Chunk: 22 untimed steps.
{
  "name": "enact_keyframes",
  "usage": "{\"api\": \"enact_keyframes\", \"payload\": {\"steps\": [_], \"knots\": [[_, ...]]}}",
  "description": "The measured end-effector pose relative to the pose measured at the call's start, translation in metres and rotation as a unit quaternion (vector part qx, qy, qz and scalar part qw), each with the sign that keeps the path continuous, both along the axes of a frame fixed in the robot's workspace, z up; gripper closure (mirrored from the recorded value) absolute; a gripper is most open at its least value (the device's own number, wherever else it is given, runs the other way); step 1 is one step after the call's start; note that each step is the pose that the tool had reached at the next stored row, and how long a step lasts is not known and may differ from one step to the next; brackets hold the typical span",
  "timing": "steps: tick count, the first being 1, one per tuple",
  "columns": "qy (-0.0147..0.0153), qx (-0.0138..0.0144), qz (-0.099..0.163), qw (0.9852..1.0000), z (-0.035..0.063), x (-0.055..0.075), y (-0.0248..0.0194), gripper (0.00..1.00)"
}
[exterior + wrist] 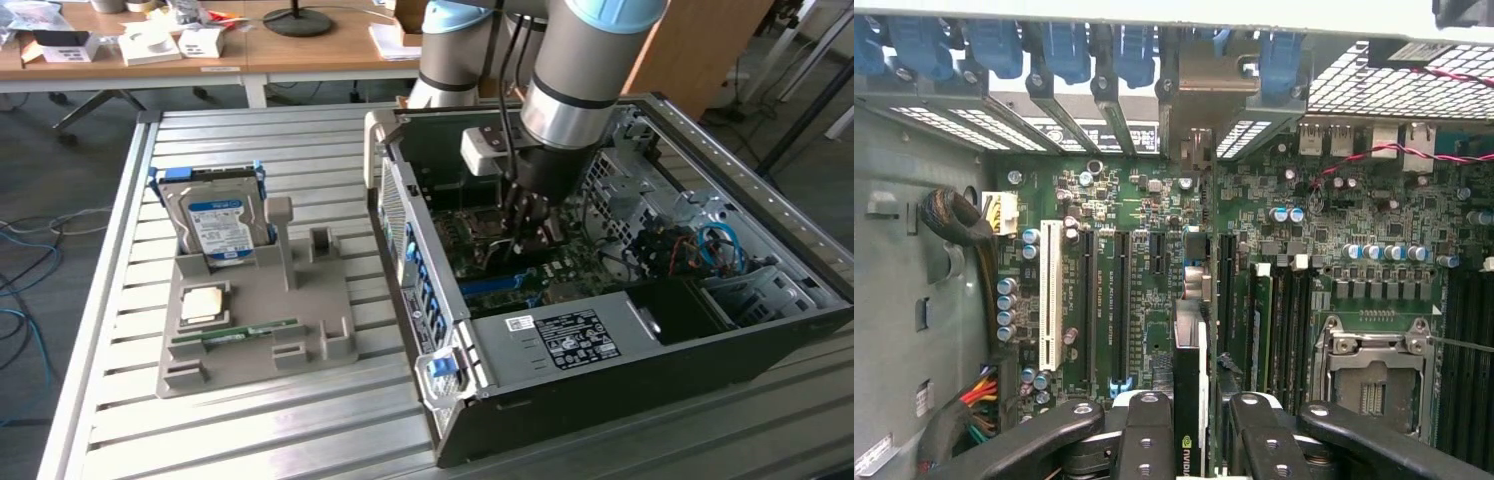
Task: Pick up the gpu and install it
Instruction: 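Insert the gpu into the slot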
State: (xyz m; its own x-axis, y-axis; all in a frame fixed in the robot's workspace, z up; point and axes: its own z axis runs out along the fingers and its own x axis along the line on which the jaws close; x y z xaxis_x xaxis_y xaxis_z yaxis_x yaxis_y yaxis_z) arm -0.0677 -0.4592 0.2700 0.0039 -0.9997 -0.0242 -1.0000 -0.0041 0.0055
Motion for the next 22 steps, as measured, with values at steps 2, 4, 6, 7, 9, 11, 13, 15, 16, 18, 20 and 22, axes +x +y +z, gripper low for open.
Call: {"api": "enact_keyframes", "payload": {"steps": [2,4,6,7,9,11,13,15,16,18,20,22], "knots": [[0.0,0.0,0.0,1.0,0.0,-0.0005,0.0,0.74],[0.0,0.0,0.0,1.0,0.0,-0.0007,0.0,0.74],[0.0,0.0,0.0,1.0,0.0,-0.0008,0.0,0.74],[0.0,0.0,0.0,1.0,-0.0001,-0.0008,0.0,0.74],[0.0,0.0,0.0,1.0,-0.0006,-0.0008,-0.0001,0.74],[0.0,-0.0001,0.0,1.0,-0.0014,-0.0008,-0.0001,0.74],[0.0,-0.0001,0.0,1.0,-0.0018,-0.0008,-0.0001,0.74],[0.0,0.0,0.0,1.0,-0.0023,-0.0009,-0.0001,0.74],[0.0,-0.0001,0.0,1.0,-0.0024,-0.001,-0.0001,0.74],[0.0,-0.0001,0.0,1.0,-0.0025,-0.0013,-0.0001,0.74],[0.0,0.0,0.0,1.0,-0.0027,-0.0013,-0.0001,0.74],[0.0,0.0,0.0,1.0,-0.0032,-0.0013,-0.0001,0.74]]}}
